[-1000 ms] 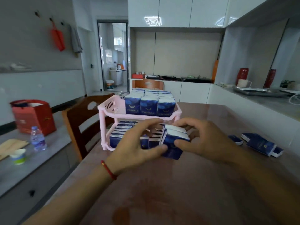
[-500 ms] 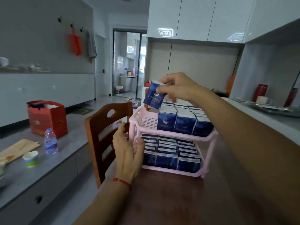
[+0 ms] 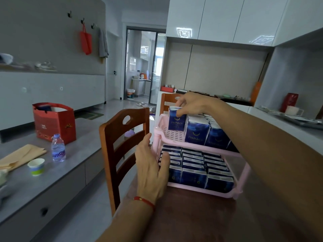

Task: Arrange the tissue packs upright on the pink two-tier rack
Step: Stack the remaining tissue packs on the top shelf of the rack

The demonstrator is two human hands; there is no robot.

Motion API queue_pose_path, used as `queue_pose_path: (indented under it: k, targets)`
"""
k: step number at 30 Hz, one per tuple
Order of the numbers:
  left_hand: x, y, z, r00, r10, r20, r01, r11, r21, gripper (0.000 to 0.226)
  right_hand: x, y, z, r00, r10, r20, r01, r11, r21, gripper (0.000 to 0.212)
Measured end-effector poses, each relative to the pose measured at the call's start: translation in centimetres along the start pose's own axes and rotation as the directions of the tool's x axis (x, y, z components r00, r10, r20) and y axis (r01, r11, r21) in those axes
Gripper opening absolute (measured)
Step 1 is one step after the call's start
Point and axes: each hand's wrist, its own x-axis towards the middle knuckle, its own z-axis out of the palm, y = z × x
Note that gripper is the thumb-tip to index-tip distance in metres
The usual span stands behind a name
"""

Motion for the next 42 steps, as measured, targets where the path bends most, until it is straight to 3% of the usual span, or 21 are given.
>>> queue_pose_path:
  k: [7, 18, 22, 25, 29, 34, 37, 39, 42]
  targets:
    - [-0.1, -0.2, 0.1, 1.0, -0.014, 0.022, 0.014, 1.0, -0.003, 0.056, 0.5, 0.5, 0.1, 0.998, 0.062, 0.033, -0.059, 0.995, -0.085, 0.032]
    - [-0.1, 0.1, -0.3, 0.997, 0.047, 0.054, -0.049, 0.999, 0.024, 0.067, -1.1, 0.6, -0.6, 1.0, 0.026, -0.003, -0.026, 0.998, -0.062, 0.067]
    - [0.1, -0.1, -0.6, 0.999, 0.035, 0.033, -0.037, 0.997, 0.065, 0.074, -4.5, 1.2, -1.3, 0.975, -0.088, -0.203, 0.091, 0.996, 0.008, 0.047]
    - [0.1, 0.3, -1.1, 0.995, 0.093, -0.026, -0.09, 0.99, 0.112, 0.07, -9.6, 2.5, -1.7, 0.897, -0.181, -0.402, 0.211, 0.977, 0.031, 0.028]
    - [-0.3, 2.2, -1.8, 0.974, 0.211, -0.087, -0.192, 0.963, 0.19, 0.065, -19.0, 5.8, -1.2, 0.783, -0.193, -0.592, 0.261, 0.965, 0.031, 0.022]
    - [-2.4, 5.8, -0.6, 0.932, 0.363, -0.008, -0.351, 0.908, 0.23, 0.055, -27.8, 15.1, 3.2, 0.791, 0.053, -0.609, 0.029, 0.992, 0.124, 0.017]
    - [-5.2, 9.0, 2.8, 0.917, 0.345, 0.199, -0.368, 0.925, 0.09, 0.05, -30.7, 23.3, 6.7, 0.747, 0.296, -0.595, -0.225, 0.955, 0.193, 0.015]
    - [-6.9, 10.7, 6.0, 0.859, 0.353, 0.371, -0.385, 0.923, 0.013, 0.05, -32.5, 28.1, 8.9, 0.682, 0.415, -0.602, -0.384, 0.904, 0.188, 0.018]
    - [-9.3, 12.4, 11.3, 0.785, 0.329, 0.526, -0.357, 0.933, -0.052, 0.053, -33.9, 33.1, 11.2, 0.654, 0.439, -0.616, -0.515, 0.855, 0.063, 0.025]
